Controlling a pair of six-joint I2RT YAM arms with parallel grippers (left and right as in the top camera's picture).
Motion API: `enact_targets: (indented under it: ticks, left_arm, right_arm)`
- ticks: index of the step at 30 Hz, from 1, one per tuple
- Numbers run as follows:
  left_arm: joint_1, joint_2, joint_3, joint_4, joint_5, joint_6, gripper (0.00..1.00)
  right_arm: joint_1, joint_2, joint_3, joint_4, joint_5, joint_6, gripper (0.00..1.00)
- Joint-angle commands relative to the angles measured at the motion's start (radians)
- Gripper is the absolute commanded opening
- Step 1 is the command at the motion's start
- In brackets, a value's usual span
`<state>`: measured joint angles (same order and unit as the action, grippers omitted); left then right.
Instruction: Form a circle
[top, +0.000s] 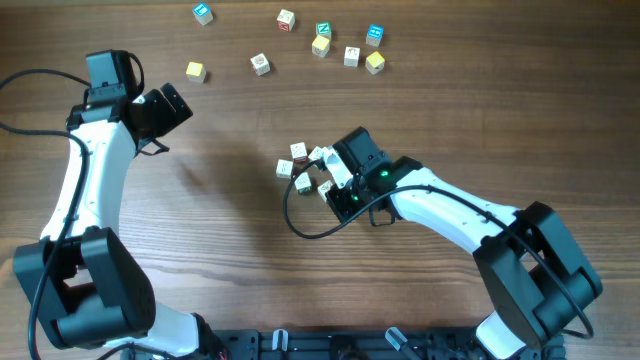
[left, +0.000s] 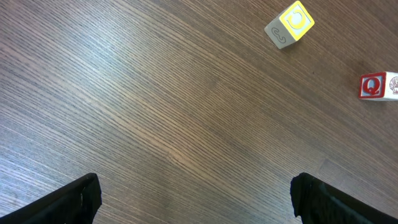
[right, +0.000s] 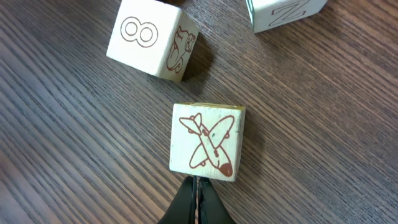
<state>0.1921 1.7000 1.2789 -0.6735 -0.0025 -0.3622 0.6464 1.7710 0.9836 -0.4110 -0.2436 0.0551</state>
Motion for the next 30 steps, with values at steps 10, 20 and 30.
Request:
enact_targets:
  ticks: [10,20,30]
  left_arm:
    - [0.002,-0.010,0.006,0.000,0.001,-0.013,1.00]
    - [0.002,-0.010,0.006,0.000,0.001,-0.013,1.00]
    - [0.002,-0.010,0.006,0.000,0.001,-0.013,1.00]
  right_arm:
    - [0.000,0.006,-0.004,-0.058,-0.018,0.000,0.56]
    - [-0.080,-0.124,0.152,-0.257,-0.025,-0.028,1.00]
    - [-0.090,-0.145,0.122,-0.220,0.018,0.054,0.20]
